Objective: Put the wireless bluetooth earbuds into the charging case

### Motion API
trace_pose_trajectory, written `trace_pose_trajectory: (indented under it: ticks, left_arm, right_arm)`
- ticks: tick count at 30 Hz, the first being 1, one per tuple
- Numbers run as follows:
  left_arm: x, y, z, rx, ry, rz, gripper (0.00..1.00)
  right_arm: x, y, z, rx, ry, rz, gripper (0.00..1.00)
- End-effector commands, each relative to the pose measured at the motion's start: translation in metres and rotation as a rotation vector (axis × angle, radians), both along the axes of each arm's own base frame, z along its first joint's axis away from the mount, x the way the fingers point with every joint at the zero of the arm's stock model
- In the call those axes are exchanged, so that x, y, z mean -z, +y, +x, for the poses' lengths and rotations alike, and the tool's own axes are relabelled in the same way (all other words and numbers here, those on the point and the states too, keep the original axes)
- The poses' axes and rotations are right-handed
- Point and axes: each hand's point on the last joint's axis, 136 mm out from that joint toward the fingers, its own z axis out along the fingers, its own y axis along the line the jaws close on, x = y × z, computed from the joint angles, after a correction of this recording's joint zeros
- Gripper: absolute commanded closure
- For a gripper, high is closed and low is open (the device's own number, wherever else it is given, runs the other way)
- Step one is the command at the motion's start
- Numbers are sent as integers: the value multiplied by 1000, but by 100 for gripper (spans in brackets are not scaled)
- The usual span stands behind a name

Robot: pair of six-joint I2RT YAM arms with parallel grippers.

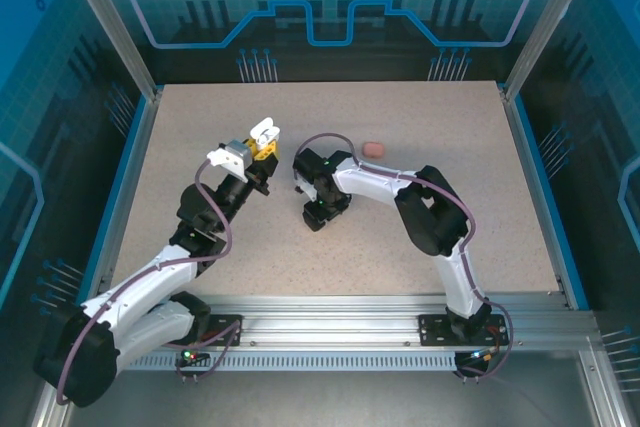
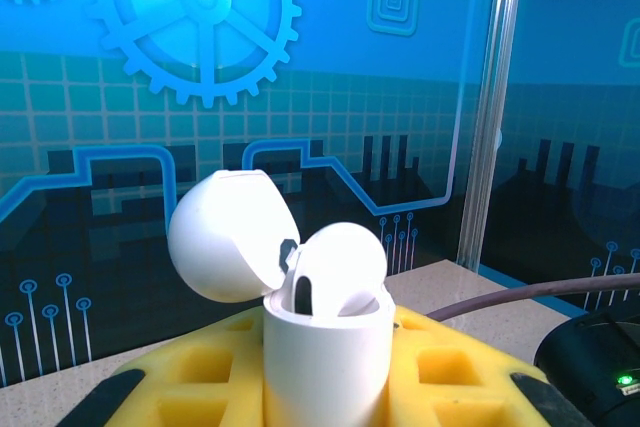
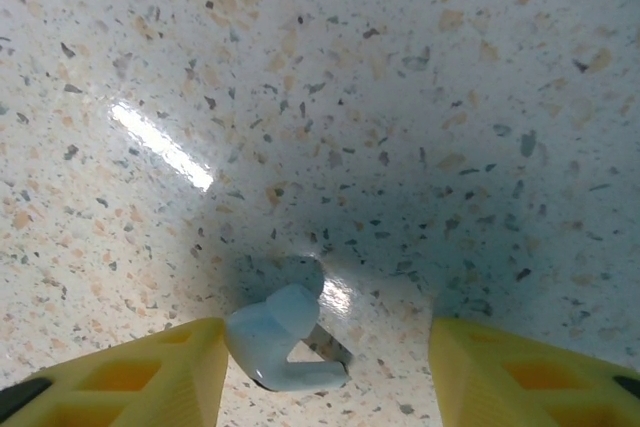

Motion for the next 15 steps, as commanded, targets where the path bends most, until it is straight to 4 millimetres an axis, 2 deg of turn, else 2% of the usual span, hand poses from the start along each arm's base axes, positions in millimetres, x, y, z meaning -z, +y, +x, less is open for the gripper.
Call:
trace_pose_trajectory:
  ticks: [1, 15]
  left_arm:
    - [-15, 5, 0, -15, -31, -27, 100]
    - [-18, 3, 2, -8, -30, -30, 100]
  right_arm:
    - [3, 10, -4, -19, 28, 17, 47]
    - [5, 10, -3, -25, 60, 27, 55]
